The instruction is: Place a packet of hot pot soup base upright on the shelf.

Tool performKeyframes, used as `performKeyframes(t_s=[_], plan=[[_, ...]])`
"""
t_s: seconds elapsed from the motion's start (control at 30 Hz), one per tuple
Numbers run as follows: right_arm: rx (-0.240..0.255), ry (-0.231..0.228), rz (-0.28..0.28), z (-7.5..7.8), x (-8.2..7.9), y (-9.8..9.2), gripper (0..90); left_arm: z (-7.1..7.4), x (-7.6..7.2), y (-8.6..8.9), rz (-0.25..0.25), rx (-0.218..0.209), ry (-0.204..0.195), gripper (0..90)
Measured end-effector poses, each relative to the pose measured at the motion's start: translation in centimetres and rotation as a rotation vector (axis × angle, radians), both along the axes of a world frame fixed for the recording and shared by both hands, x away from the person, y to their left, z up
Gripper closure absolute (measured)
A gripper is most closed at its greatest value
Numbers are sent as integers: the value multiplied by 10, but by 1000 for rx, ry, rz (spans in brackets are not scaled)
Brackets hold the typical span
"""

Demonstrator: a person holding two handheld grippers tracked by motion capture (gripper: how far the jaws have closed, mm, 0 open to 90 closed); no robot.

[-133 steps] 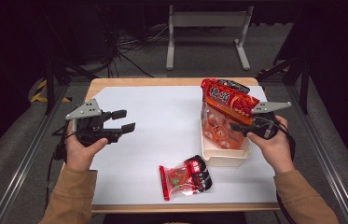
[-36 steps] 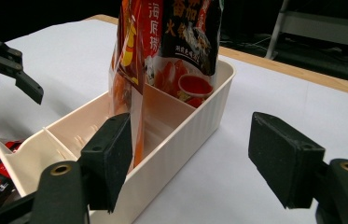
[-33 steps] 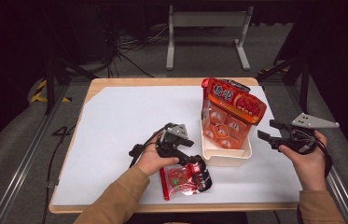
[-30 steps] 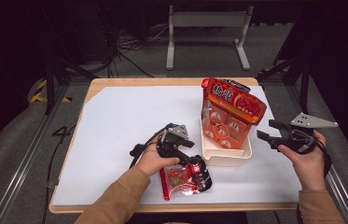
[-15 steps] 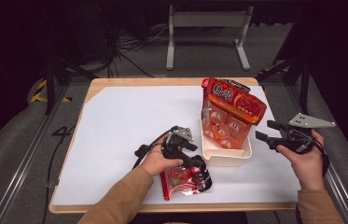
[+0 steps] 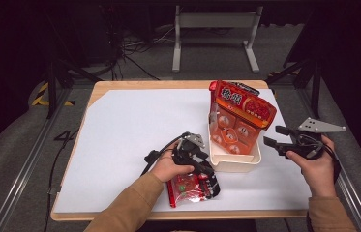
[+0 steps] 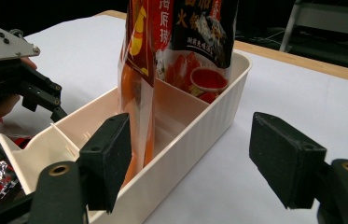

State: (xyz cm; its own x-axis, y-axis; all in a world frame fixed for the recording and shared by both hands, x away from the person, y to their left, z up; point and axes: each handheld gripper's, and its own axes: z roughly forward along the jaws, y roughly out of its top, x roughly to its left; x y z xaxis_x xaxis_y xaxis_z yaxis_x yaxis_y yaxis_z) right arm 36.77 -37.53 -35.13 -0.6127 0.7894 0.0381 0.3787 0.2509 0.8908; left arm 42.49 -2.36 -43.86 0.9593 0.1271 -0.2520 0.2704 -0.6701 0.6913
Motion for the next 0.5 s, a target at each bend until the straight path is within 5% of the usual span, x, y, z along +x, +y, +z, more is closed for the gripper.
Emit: performKeyframes(t_s=[0.2, 0.5], plan=[[0, 3, 6, -1, 1, 2, 300, -2, -4, -5, -36, 57, -14, 391], [-2, 4, 11, -2, 1, 3, 300, -2, -5, -4, -29, 71, -56, 527]])
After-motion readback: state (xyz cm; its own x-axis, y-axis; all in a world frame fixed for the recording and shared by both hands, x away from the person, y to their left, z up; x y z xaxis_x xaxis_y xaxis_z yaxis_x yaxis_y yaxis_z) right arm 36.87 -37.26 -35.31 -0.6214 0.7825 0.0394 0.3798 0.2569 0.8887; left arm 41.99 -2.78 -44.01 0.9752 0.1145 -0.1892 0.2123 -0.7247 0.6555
